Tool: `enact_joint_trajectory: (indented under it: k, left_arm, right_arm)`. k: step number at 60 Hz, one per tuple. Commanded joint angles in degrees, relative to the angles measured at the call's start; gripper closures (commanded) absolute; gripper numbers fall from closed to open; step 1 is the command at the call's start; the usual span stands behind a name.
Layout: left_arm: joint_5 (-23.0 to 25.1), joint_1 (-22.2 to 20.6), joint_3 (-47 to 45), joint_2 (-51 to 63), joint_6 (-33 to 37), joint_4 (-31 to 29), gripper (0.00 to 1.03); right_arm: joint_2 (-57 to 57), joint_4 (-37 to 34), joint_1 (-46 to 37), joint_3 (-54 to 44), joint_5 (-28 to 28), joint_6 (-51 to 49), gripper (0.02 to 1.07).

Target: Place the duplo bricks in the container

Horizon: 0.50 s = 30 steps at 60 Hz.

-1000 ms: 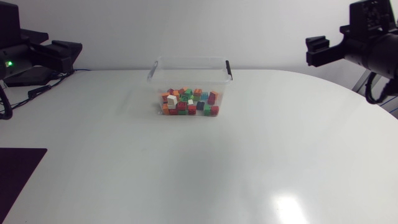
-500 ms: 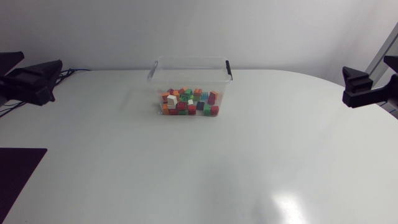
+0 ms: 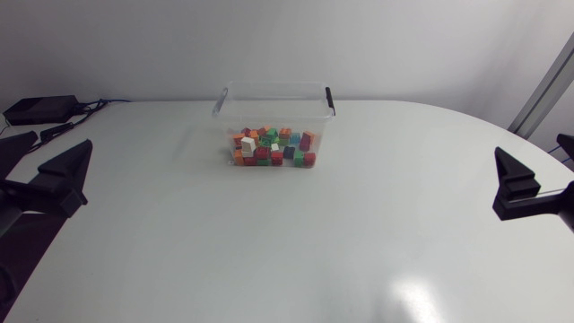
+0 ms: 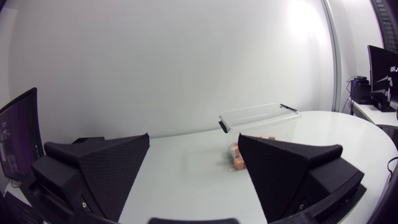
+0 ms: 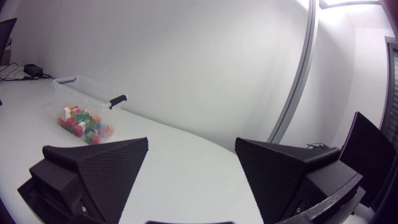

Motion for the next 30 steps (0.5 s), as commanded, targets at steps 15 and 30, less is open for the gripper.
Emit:
enact_joint_trajectory:
  k: [15,30]
  left_arm:
    - [-2.6,-1.3,-10.4,-8.6,-4.4,1.7,0.04]
    - [-4.7,-2.1,-18.1,-15.4,-6.7,2.5,0.04]
  right_arm:
    - [-8.4,1.6,2.3,-10.0,0.7,8.7,0.06]
    - [-15.1,2.8,3.9,-17.3,1.0,14.7,0.06]
